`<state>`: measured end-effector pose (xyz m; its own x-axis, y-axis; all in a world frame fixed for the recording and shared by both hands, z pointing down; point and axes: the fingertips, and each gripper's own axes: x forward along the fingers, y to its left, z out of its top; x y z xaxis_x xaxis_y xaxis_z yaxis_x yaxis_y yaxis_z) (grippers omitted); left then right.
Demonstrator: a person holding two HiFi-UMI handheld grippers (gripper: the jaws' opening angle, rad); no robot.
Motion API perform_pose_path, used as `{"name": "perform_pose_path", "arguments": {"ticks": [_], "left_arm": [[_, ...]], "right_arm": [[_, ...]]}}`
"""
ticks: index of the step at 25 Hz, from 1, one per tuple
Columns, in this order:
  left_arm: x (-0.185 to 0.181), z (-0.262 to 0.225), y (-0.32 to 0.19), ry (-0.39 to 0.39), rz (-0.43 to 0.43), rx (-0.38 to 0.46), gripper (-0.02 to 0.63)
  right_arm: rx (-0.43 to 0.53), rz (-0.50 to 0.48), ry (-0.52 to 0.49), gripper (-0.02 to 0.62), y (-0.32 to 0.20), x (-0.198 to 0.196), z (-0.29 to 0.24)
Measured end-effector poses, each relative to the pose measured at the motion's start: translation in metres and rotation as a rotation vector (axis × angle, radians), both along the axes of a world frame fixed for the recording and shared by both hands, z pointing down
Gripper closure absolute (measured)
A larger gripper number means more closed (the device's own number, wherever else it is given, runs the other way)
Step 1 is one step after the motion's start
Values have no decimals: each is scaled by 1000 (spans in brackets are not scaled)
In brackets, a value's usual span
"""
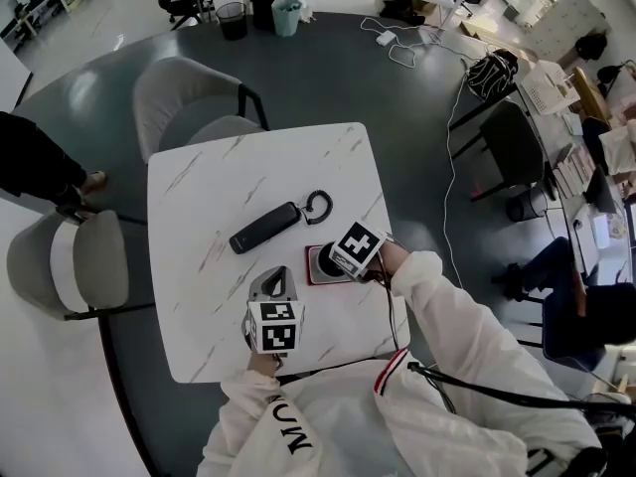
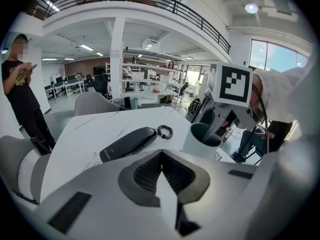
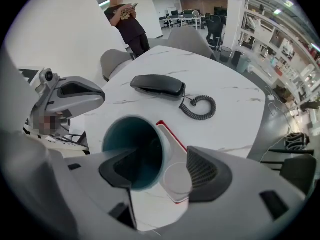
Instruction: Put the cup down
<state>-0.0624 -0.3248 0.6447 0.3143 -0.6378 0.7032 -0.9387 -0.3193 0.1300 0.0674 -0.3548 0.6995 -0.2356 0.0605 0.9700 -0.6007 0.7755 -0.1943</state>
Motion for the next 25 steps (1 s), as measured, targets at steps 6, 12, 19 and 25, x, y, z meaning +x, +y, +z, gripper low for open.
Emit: {"name": "perform_pose_path", "arguments": {"ticks": [6,12,19,25], "left_arm": [[-16,-7,6,-14,-15,19,597],[-31,-20,15,-27,-17,48,597],[-35,-44,26,-34,29,99,597],[-29,-72,48,-27,87,158,597]], "right_arm": [[76,73,-14,331,-8,8,-27],[229,160,-11,333,-14,19,-64],[309,293,-129,334,21,16,-100],[415,415,-280,345,72,6,-135]]}}
